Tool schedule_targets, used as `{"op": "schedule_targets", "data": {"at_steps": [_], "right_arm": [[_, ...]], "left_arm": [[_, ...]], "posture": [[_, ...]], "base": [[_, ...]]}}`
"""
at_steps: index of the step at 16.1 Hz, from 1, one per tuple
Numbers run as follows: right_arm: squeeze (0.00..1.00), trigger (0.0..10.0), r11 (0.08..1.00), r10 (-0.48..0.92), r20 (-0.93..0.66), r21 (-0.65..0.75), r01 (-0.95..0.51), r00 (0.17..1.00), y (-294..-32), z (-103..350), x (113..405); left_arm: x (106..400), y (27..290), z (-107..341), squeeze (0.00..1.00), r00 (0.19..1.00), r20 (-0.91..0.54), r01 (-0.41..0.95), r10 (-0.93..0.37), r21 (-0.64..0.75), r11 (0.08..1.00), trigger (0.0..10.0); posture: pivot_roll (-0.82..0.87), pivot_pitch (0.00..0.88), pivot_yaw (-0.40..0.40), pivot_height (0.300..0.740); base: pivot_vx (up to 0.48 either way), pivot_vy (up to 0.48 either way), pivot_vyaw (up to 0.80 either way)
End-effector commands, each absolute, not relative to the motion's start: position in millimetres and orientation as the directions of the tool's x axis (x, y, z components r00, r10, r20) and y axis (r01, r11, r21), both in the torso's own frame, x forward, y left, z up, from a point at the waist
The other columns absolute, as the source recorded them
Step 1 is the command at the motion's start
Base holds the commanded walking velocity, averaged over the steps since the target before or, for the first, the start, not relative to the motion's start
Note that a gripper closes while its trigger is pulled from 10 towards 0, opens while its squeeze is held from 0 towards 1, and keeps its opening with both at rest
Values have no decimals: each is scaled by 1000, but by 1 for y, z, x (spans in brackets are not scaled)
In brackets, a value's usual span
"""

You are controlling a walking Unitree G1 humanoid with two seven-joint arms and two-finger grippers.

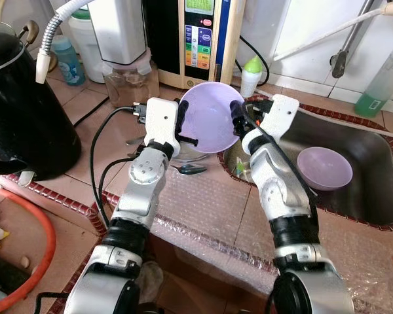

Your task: Kitchen organization

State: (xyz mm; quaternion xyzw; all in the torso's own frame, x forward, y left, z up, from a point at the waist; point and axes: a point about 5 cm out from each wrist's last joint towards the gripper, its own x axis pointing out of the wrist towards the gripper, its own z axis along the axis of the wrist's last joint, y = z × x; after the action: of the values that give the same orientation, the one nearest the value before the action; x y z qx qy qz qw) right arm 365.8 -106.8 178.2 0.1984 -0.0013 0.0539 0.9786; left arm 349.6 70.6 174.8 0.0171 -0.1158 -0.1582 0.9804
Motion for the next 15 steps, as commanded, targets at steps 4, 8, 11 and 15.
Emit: {"op": "schedule_targets", "data": {"at_steps": [4, 8, 11, 15], "right_arm": [[0, 0, 926, 137, -176, 372, -63, 975, -109, 153, 364], [0, 0, 927, 152, -232, 371, -57, 961, -113, 147, 361], [0, 0, 922, 170, -249, 381, -65, 953, -113, 145, 361], [0, 0, 919, 164, -251, 390, -55, 954, -115, 145, 361]], "left_arm": [[344, 65, 182, 0, 899, 271, 329, -345, 104, 939, 0], [344, 63, 183, 0, 894, 280, 329, -350, 122, 937, 0], [344, 64, 184, 0, 894, 285, 321, -346, 132, 938, 0], [345, 66, 191, 0, 891, 300, 312, -340, 138, 940, 2039]], "posture": [[47, 9, 6, 740], [37, 6, 5, 740], [38, 3, 6, 740], [40, 7, 7, 740]], "base": [[0, 0, 0], [0, 0, 0], [0, 0, 0], [0, 0, 0]]}}
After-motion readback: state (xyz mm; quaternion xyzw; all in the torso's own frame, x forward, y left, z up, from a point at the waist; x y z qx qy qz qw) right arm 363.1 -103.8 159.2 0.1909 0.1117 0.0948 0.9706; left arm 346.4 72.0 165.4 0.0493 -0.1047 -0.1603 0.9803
